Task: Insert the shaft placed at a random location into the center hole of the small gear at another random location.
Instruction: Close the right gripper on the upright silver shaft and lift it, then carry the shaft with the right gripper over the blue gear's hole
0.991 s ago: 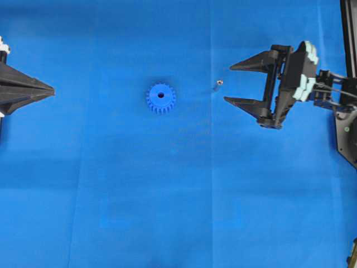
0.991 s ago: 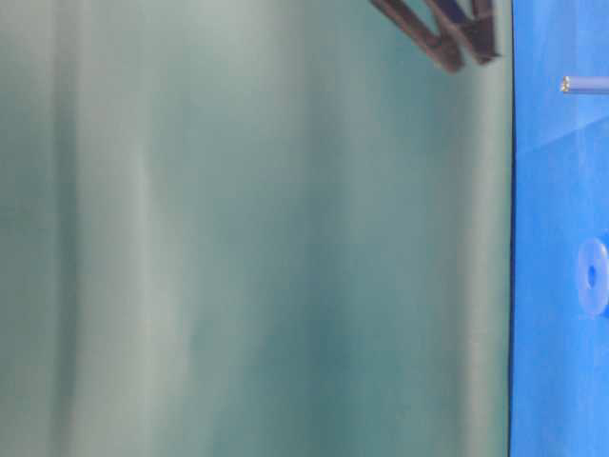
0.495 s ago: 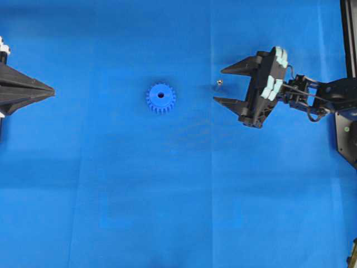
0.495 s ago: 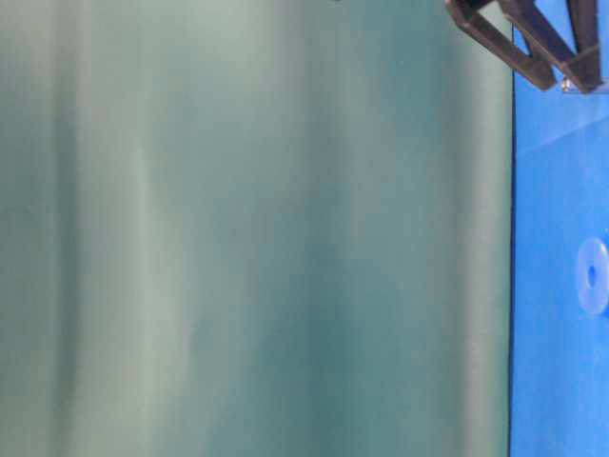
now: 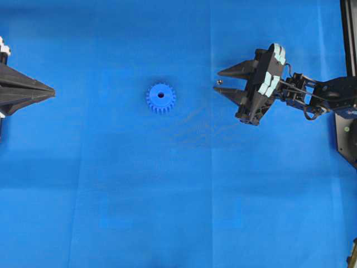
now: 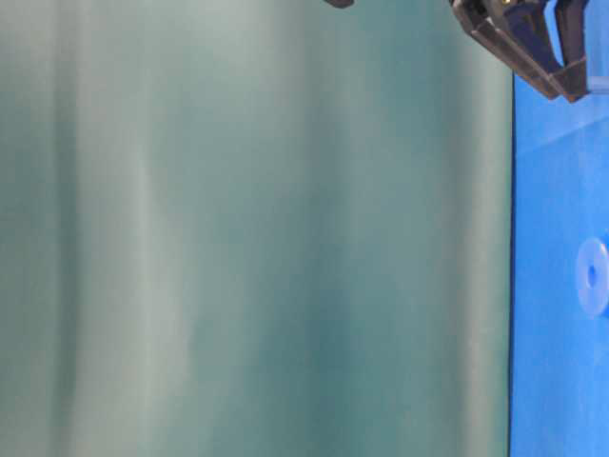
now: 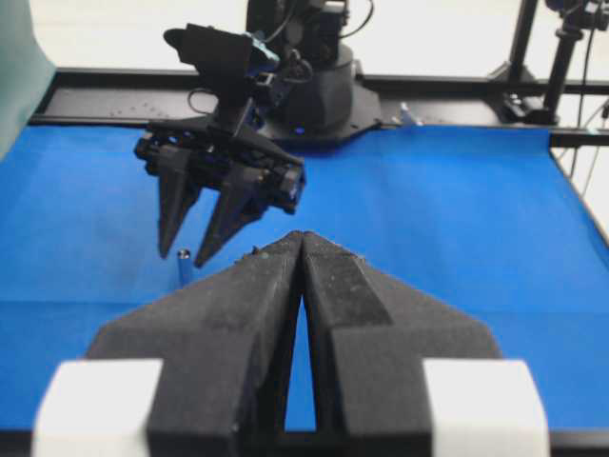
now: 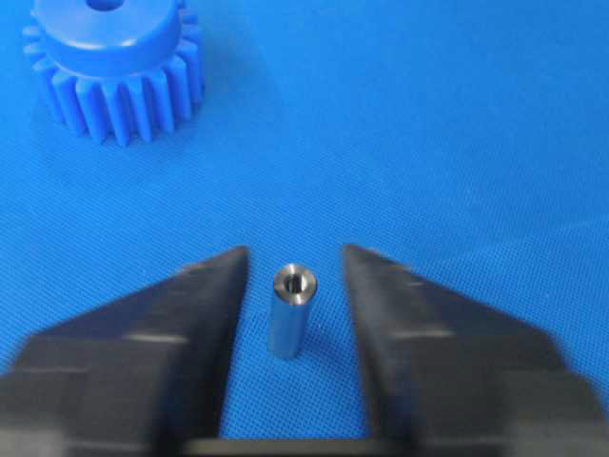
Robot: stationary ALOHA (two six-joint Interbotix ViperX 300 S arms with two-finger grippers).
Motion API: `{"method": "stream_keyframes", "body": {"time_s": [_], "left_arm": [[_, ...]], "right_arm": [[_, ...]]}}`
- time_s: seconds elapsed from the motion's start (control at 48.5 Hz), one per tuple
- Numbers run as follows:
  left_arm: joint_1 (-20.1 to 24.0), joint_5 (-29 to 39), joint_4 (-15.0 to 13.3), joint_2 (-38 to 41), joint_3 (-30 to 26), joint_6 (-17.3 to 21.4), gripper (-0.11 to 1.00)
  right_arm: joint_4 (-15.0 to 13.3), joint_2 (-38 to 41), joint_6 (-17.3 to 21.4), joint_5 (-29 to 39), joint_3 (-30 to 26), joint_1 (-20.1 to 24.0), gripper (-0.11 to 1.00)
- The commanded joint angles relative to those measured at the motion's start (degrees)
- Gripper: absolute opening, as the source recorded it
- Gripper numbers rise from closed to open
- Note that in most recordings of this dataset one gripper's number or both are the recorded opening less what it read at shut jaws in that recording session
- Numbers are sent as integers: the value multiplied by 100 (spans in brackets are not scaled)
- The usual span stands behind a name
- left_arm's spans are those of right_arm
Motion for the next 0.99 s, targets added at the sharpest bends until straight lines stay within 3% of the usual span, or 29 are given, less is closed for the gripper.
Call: {"method": "stream_keyframes", "body": {"time_s": [0.0, 0.062, 0.124, 0.475, 0.97], "left_arm": [[0, -9, 9, 18, -62, 0, 0], [0, 9, 0, 9, -62, 0, 0], [0, 18, 9, 0, -62, 0, 0], [44, 114, 0, -44, -62, -18, 0], [44, 114, 9, -44, -62, -18, 0]], "right_arm": [[26, -53, 0, -26, -18, -18, 18], [26, -53, 0, 18, -26, -18, 7], [26, -53, 0, 70, -26, -18, 4], [26, -193, 0, 229, -70, -18, 4], [26, -1608, -202, 1723, -431, -18, 4]]}}
